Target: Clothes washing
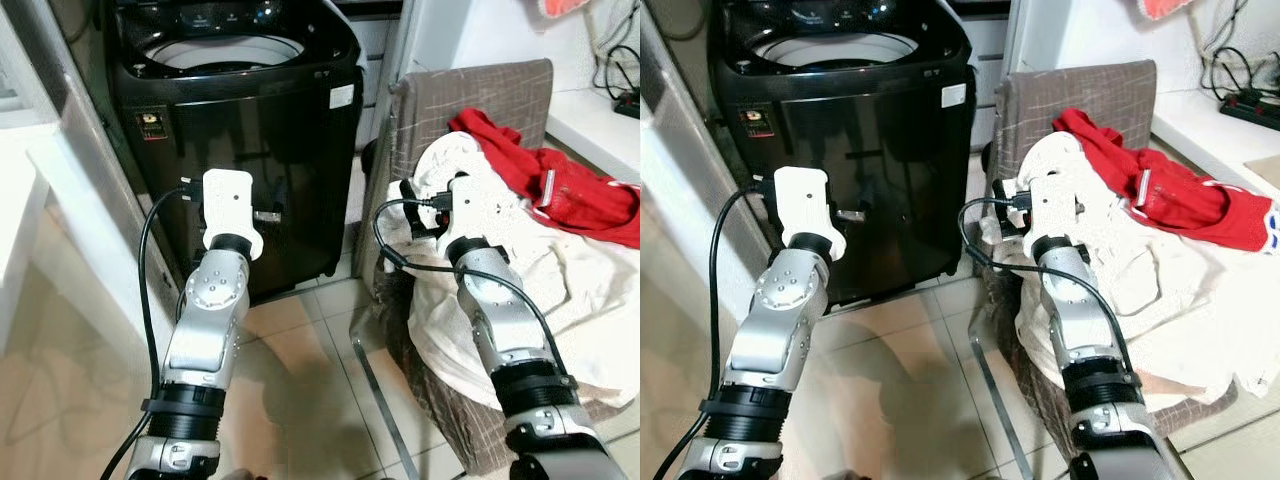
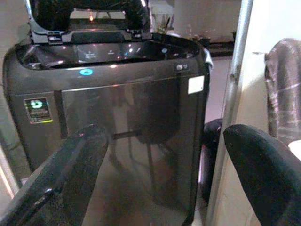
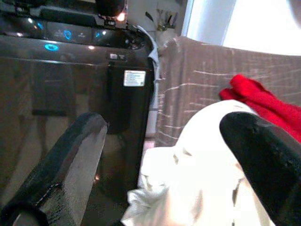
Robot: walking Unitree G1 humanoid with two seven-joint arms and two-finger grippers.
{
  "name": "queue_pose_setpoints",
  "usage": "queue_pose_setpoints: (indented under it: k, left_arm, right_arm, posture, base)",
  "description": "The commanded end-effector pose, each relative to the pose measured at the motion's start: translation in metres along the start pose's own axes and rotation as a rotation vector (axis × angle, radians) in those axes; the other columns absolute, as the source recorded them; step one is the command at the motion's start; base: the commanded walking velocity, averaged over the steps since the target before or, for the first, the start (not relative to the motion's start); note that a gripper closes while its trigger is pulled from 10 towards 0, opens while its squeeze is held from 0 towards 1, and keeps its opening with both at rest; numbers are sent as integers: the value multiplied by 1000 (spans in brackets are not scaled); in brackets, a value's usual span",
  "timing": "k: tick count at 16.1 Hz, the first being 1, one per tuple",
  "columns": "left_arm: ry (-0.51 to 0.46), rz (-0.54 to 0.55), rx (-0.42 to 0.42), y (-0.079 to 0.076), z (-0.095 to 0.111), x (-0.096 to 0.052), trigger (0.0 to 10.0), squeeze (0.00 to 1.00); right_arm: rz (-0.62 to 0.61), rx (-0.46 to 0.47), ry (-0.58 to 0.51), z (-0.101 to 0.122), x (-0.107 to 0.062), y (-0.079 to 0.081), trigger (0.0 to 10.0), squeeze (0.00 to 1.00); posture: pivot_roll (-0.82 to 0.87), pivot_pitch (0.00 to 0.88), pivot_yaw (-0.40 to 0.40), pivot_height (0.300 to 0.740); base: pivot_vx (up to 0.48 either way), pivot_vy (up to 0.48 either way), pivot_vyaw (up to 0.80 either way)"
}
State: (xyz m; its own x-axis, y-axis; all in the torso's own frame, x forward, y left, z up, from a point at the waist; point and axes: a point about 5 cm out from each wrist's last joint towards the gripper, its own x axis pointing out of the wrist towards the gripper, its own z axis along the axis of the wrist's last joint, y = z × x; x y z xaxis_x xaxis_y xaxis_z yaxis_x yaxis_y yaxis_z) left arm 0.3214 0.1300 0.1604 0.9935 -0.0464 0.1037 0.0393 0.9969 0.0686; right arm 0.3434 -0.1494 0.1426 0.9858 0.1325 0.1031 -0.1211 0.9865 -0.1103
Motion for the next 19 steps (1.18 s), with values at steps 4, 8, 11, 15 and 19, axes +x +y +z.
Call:
queue_pose_setpoints:
  k: [4, 8, 11, 15, 19]
  left_arm:
    - [7, -142, -11, 4, 25, 28, 10000, 0]
    - [-138, -166, -6, 30, 114, 65, 10000, 0]
    - [-3, -199, 19, 26, 62, 45, 10000, 0]
    - [142, -196, 2, 19, -6, 13, 10000, 0]
    - [199, -122, 38, 28, -35, -3, 10000, 0]
  right_arm:
    - [-20, 75, -7, 0, 1, -1, 10000, 1000]
    - [-38, 40, -12, 6, 8, -3, 10000, 0]
    - [-51, 63, 12, 3, 7, -5, 10000, 0]
    - [-126, 43, 32, -5, 2, -20, 10000, 0]
    - [-166, -16, 70, -12, 1, -23, 10000, 0]
  posture:
    - [-79, 0, -2, 740]
    - [-99, 0, 5, 740]
    - [-101, 0, 2, 736]
    - [-94, 0, -13, 702]
    - [-81, 0, -40, 674]
  base:
    - [0, 0, 0]
    - [0, 0, 0]
    - [0, 0, -144]
    - [0, 0, -441]
    - [0, 0, -469]
